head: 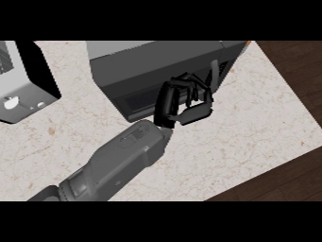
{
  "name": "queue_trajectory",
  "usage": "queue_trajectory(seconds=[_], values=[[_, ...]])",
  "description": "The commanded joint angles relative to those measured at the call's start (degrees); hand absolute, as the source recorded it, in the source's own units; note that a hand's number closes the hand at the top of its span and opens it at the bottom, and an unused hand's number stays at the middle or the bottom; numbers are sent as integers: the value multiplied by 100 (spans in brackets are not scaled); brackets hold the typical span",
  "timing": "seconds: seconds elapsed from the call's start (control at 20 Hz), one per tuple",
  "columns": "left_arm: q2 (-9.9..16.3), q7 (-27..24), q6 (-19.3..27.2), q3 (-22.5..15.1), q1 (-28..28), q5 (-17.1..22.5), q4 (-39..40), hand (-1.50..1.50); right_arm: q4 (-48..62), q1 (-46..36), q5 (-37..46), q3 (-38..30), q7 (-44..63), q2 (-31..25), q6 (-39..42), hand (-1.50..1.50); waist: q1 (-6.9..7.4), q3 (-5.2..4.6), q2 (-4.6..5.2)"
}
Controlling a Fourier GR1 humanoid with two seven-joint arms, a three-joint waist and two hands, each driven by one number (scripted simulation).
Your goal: Pick up the milk, place it into the microwave and close the microwave
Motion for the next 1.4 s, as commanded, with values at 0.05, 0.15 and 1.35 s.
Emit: queue_trajectory(seconds=[0.05, 0.15, 1.35], values=[[2, 100, -74, 177, -368, 182, 492, 150, -70, -83, -233, 92, 71, -56, 188, -150, -41, -8, 82], [2, 127, -112, 226, -440, 285, 478, 150, -39, -73, -327, 99, 127, -105, 227, -150, -17, -10, 61], [2, -150, -75, -314, -546, 414, 852, 150, -46, -242, -1070, 144, 372, -477, 643, -150, -122, 26, 91]])
